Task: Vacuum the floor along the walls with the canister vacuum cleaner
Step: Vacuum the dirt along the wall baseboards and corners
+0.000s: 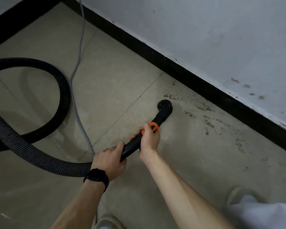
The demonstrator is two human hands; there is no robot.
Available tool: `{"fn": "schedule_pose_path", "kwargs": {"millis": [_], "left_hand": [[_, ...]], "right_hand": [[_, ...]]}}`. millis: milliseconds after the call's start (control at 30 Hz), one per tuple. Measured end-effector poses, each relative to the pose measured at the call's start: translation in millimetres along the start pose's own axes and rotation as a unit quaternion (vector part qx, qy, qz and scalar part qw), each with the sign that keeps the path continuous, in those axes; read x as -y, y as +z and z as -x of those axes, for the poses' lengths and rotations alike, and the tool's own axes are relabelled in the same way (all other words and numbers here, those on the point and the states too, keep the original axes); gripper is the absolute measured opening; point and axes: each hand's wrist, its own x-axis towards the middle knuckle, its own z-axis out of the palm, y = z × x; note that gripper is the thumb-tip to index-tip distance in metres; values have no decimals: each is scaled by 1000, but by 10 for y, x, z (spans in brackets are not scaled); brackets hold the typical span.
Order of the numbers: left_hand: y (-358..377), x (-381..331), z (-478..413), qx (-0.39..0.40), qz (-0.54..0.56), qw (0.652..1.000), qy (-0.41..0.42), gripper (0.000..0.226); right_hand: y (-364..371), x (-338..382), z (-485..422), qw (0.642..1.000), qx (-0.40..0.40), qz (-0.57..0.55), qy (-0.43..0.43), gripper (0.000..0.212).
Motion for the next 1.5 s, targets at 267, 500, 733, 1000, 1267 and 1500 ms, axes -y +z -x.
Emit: {"fn": "schedule_pose_path", "kwargs": {"millis": [267,500,733,1000,1267,1500], "left_hand": [[-42,-41,-188,-18,31,999,-6,29],[-58,-100,-363,-34,37,999,-1,28],[-109,-183,-586,-41,47,998,-2,29],[-192,-324,-864,-46,39,998,5,27],[-141,-345,-1071,-32,60,998,15,29],[-26,-310,-1202,-36,144,989,-28,22]], "right_hand": [[104,138,-132,1000,14,10,-13,9],[156,270,-265,1000,22,10,-18,10],[204,443,-418,999,33,17,-23,8],[229,651,-617,999,22,21,-36,8],[254,704,-783,998,-7,26,-55,7],[416,711,-928,996,-17,59,-61,21]]}}
